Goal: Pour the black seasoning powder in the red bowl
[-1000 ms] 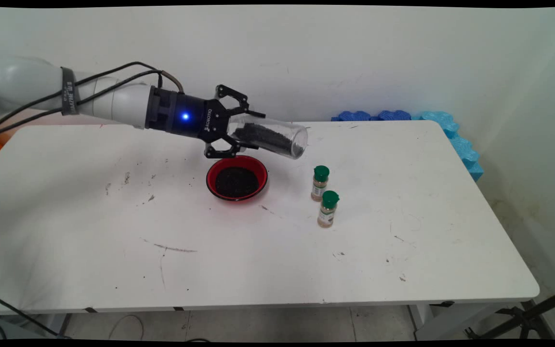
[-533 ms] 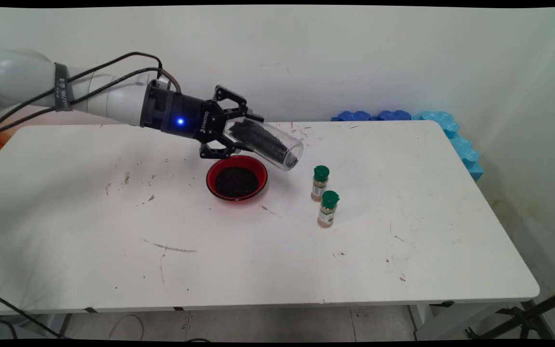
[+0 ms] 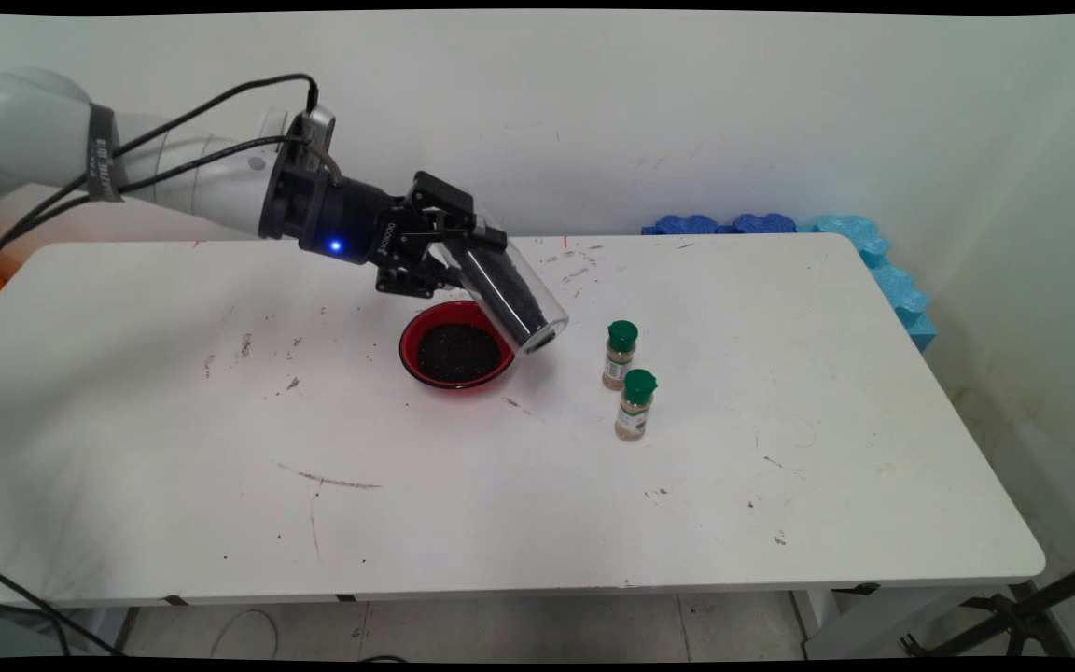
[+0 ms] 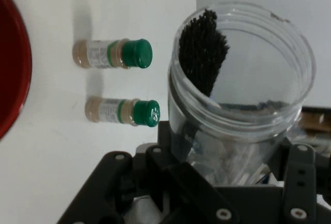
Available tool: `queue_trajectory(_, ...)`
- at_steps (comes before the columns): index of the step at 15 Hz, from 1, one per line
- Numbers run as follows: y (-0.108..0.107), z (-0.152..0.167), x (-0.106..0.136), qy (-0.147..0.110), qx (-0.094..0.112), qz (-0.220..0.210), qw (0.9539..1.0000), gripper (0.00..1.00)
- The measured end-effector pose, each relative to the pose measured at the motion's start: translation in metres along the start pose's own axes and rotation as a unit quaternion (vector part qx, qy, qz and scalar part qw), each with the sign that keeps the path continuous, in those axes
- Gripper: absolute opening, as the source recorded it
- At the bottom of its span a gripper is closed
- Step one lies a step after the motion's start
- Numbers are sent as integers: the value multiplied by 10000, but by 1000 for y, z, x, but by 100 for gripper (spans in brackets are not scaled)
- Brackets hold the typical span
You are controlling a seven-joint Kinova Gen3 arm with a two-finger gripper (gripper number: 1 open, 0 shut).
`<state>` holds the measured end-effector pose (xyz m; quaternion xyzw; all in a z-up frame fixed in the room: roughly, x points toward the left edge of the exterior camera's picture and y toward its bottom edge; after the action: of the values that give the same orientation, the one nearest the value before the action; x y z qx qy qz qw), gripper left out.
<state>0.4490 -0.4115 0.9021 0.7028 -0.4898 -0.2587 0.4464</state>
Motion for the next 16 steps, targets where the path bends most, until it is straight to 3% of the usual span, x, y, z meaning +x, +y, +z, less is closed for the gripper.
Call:
queue_trajectory(3, 6, -1, 0, -95, 42, 941, 9955, 0)
queue_trajectory(6, 12, -2, -4, -231, 61, 1757, 9841, 0)
queue_trajectory(8, 16, -3, -7, -332, 68, 2379, 9707, 0)
queue_trajectory(12, 27, -4, -12, -495, 106, 3592, 9319, 0)
queue_trajectory(16, 35, -5, -16, -595, 130, 4330, 8994, 0)
